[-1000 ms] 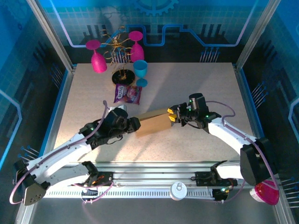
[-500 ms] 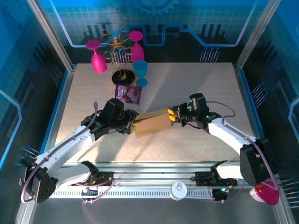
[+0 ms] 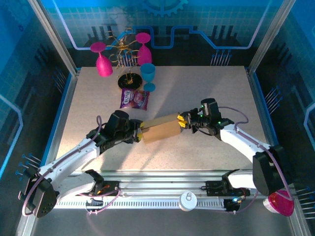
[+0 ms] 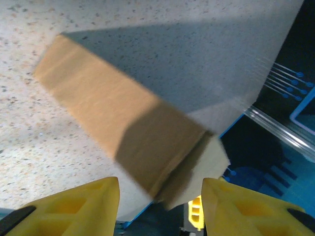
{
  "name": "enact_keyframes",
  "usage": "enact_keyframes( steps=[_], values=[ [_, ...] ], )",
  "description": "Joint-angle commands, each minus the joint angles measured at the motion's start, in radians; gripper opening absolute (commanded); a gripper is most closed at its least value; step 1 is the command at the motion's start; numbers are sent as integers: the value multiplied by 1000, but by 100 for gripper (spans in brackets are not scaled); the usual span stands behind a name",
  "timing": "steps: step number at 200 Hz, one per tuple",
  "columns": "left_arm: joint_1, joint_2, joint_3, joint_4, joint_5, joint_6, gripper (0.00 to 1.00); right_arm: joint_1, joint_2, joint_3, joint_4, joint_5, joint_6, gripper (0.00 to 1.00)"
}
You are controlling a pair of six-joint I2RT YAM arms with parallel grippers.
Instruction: Fold the paper box
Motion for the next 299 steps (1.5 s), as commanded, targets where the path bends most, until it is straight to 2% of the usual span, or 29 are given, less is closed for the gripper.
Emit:
enact_keyframes(
  steps=[1,21,60,86,112,167,200,230,258,271,299],
  values=[
    [8,7,-16,57,-29,-27,43,-14,9,-28,-69,16,-17,21],
    [8,-2,-40,57,-32,-34,32,-15,11,-30,-68,16,-18,20],
    [14,2,-72,62,-24,-34,27,-17,15,-32,-78,12,-25,19],
    [17,11,-89,76,-19,-21,15,-19,15,-30,-98,8,-43,17],
    [20,14,-90,71,-13,-7,12,-29,3,-33,-145,-3,-79,15],
    [27,28,-88,84,20,30,12,-52,11,4,-269,-40,-209,14],
    [35,56,-50,14,102,130,15,-63,14,21,-341,-71,-332,22],
    [36,26,-68,-19,133,184,20,-63,-25,5,-386,-81,-437,27],
    [36,-14,-111,-11,171,226,29,-63,-65,-15,-445,-86,-515,30],
    [36,-29,-117,-56,186,254,32,-63,-82,-30,-471,-91,-542,31],
    [36,-51,-153,-89,225,291,33,-63,-107,-57,-535,-81,-609,33]
  ],
)
